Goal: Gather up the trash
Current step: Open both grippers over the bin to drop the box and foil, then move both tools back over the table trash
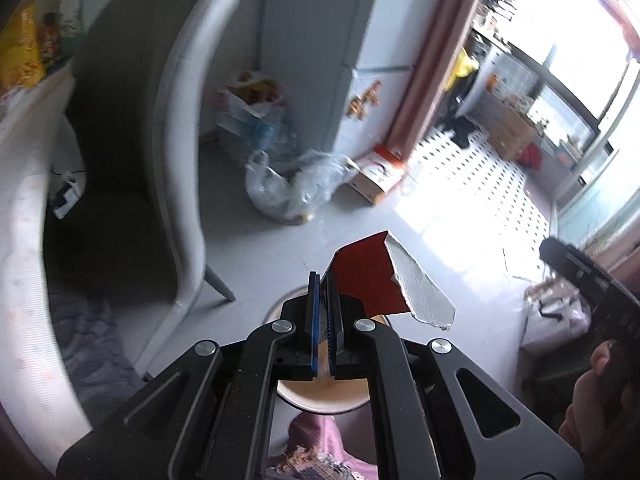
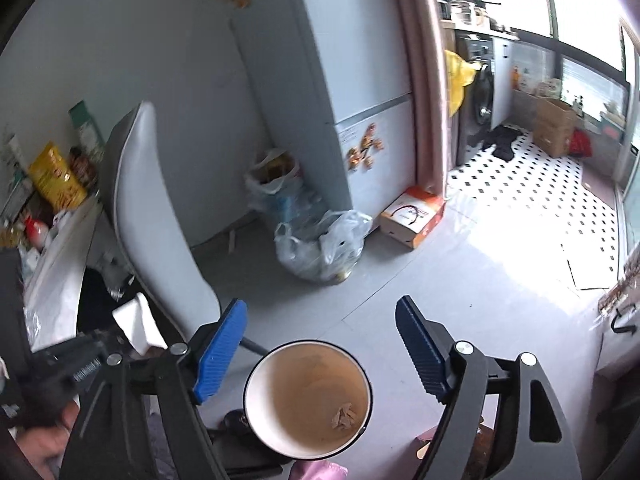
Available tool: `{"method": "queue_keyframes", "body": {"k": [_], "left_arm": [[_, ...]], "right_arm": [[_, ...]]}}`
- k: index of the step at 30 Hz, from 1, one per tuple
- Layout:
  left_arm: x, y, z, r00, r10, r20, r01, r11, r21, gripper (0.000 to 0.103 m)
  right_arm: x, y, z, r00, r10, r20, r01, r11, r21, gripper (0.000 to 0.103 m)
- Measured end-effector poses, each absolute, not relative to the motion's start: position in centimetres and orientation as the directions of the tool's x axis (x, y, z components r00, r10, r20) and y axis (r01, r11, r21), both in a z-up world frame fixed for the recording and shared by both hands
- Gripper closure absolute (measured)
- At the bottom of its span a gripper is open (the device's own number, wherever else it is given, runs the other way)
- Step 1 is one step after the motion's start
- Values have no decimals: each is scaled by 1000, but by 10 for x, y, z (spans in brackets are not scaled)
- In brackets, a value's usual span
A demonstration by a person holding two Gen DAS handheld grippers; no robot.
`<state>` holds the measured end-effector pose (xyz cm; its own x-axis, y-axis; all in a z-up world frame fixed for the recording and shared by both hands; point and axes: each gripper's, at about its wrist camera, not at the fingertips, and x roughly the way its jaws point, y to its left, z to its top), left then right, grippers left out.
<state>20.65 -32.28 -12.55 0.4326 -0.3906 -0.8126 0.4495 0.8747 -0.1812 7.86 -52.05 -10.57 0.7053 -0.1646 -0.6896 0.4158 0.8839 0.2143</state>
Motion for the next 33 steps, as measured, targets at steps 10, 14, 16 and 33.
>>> {"method": "queue_keyframes", "body": {"k": [10,14,16,33], "left_arm": [[206,-313,-114,424,-439,-792,443,864,-241,35],[207,-287,-92,486,-430,-761,405,882,-240,17],[205,-273,-81,518,-417,-747,387,893,-230,11],[168,-133,-29,708,-300,-639,184,952,-243,7]], "right_arm": [[81,-522,-110,702,-150,-696,418,879,232,22],[86,-509,-109,711,-120,-693,384,891,241,16],[89,-500,-108,715,-105,-691,367,898,244,14],[107,-399,-79,767,27,-641,180,950,255,8]]}}
